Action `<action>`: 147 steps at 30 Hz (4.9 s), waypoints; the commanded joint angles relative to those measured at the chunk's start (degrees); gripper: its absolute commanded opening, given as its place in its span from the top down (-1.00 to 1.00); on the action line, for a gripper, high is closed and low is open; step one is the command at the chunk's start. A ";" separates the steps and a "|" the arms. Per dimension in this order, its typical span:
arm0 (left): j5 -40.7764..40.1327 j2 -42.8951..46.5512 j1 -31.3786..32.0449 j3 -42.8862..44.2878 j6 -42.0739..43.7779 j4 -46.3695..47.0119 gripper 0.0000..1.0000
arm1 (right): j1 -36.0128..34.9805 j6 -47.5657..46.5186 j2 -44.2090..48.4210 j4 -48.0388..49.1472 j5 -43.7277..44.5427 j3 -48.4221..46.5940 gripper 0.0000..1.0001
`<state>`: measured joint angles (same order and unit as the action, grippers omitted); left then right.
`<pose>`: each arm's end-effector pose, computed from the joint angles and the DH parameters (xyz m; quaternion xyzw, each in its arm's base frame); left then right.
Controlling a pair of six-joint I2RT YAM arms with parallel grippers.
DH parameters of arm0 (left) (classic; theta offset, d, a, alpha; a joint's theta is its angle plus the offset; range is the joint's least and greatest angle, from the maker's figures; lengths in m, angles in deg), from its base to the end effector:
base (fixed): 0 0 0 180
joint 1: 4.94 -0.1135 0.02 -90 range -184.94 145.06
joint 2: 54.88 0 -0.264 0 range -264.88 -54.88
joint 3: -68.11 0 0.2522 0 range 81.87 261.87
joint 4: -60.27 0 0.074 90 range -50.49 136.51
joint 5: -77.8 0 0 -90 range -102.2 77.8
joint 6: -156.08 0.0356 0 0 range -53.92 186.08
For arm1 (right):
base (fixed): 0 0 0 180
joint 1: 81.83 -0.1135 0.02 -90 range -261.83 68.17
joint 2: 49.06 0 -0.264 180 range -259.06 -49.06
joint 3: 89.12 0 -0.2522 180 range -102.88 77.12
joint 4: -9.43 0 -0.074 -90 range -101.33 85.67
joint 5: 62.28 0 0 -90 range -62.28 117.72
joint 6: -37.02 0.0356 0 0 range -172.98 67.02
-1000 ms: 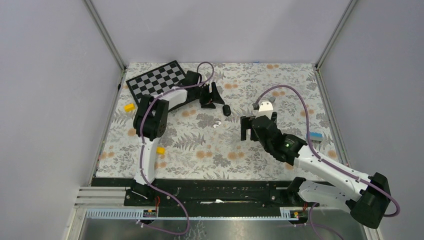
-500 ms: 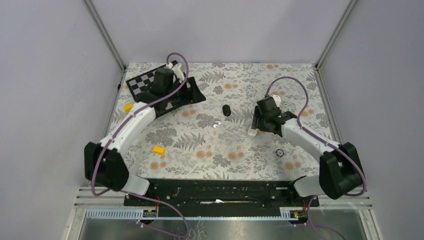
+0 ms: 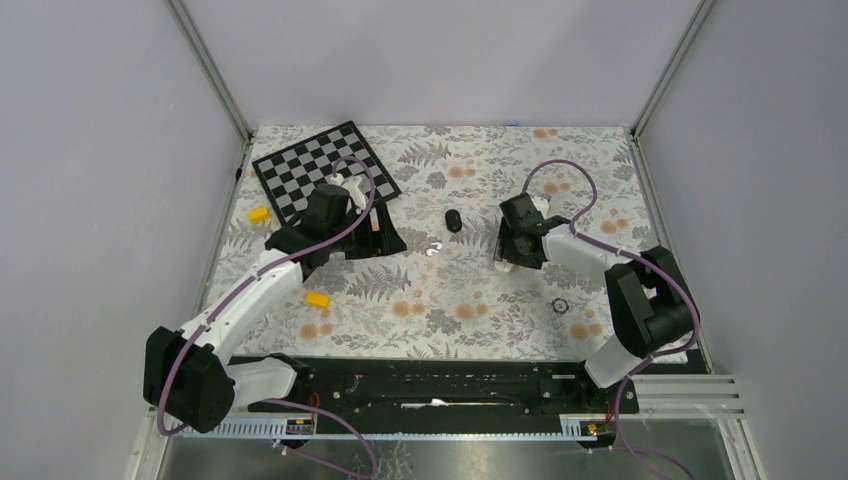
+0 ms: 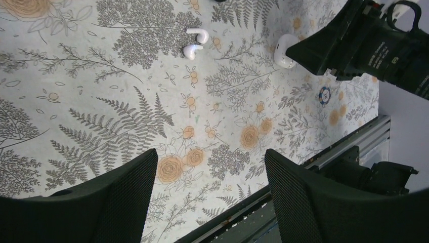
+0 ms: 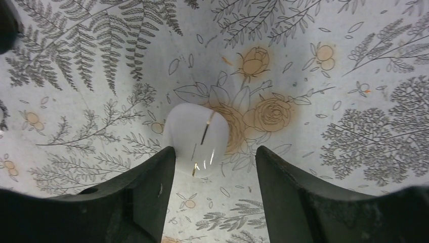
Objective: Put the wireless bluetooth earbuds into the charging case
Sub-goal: Pick up the charging case at the center of the board.
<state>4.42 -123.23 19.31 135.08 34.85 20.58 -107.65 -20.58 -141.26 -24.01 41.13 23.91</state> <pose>0.2294 -0.1145 0.2818 0.0049 0.9026 -0.3072 0.3015 0.2869 0.1297 0.1770 0.0864 0.9529 0.0322 0.2890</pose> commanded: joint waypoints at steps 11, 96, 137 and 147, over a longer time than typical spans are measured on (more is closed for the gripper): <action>-1.50 -0.17 3.06 -0.45 -0.33 2.37 -0.59 | -2.27 5.86 -1.13 8.16 -7.30 -0.19 -0.06; -2.06 6.64 3.52 -6.54 -6.53 6.51 -0.66 | -14.06 -9.31 -13.26 4.15 6.27 -11.87 -0.12; 22.54 -24.66 10.57 -9.45 -38.12 49.42 -0.85 | -15.64 -12.16 30.18 32.06 -19.12 24.33 0.10; 25.84 -28.26 13.52 -8.54 -38.74 54.77 -0.59 | -15.74 -12.30 30.63 31.99 -19.79 24.35 0.08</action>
<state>27.87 -150.62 31.57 123.84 -4.42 70.89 -122.82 -32.21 -112.00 5.45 22.39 48.39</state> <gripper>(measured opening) 0.820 0.529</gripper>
